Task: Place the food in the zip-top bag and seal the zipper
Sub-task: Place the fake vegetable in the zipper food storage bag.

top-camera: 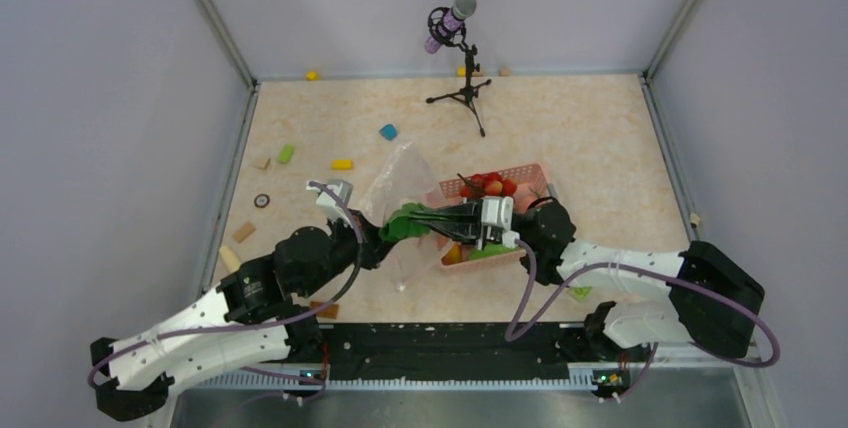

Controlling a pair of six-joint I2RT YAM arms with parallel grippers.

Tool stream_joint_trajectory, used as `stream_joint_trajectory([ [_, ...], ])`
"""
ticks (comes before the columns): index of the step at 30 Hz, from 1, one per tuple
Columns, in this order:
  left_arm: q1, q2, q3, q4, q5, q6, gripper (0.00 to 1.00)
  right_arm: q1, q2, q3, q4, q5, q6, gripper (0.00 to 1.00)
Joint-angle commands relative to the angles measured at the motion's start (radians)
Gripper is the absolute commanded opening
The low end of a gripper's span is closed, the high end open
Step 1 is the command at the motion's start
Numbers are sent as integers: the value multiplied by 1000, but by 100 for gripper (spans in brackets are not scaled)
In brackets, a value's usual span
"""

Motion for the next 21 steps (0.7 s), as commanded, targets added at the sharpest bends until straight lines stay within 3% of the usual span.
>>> stream_joint_trajectory([
  [1,-2,-15,36,62,27,0,0,9,29,11,76,39,-53,0],
  [16,-2,34,180,28,-39,-12,0,26,81,-15,25,219,-97,0],
  [18,-3,52,190,35,-29,-6,0,45,103,8,15,283,-67,0],
  [21,-3,84,205,41,-15,9,0,108,135,89,-108,517,-59,0],
])
